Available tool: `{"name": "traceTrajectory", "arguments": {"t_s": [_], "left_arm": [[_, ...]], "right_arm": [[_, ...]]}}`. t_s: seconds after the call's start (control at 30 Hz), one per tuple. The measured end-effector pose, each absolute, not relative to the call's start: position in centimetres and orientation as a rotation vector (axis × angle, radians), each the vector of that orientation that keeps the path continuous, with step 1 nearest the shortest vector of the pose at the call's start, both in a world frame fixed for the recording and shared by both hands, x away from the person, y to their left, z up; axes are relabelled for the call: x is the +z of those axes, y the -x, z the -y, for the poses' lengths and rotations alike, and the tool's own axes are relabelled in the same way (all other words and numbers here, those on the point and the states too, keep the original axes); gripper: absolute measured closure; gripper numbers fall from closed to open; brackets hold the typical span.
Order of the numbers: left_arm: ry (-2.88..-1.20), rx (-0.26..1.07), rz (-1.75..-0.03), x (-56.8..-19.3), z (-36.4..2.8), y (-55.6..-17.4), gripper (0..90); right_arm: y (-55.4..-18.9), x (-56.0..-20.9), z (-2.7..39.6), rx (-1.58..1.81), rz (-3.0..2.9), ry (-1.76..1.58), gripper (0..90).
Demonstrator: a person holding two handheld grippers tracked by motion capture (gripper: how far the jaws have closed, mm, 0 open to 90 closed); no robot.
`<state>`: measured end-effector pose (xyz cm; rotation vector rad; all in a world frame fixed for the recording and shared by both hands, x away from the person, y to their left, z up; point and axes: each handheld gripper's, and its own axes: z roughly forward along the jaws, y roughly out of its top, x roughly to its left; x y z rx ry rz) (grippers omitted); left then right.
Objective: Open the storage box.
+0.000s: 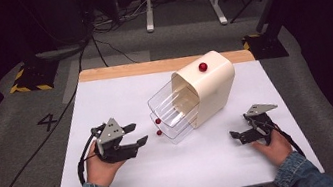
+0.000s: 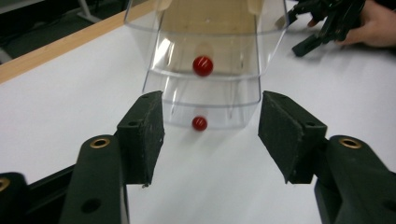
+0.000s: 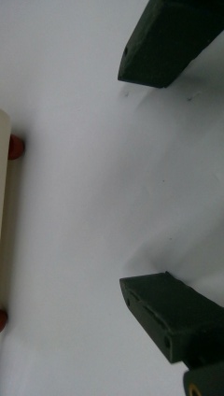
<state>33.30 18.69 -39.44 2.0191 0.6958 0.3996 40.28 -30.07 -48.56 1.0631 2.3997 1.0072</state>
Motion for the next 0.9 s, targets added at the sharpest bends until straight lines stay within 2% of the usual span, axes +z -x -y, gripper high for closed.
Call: {"name": "traceTrajectory", "arguments": {"t_s": [0.2, 0.37, 0.9], "left_arm": [[-2.049, 0.395, -0.773, -40.2, -21.6, -33.4, 33.2], [-2.092, 0.39, -0.854, -41.4, -23.0, -33.8, 31.2], [-2.281, 0.321, -1.032, -46.9, -24.0, -35.3, 29.9]], "right_arm": [[-40.3, -48.6, 30.1, 1.007, -2.4, -1.064, 3.3], [-40.3, -48.6, 30.1, 1.007, -2.4, -1.063, 3.3], [-40.3, -48.6, 30.1, 1.008, -2.4, -1.064, 3.3]]}}
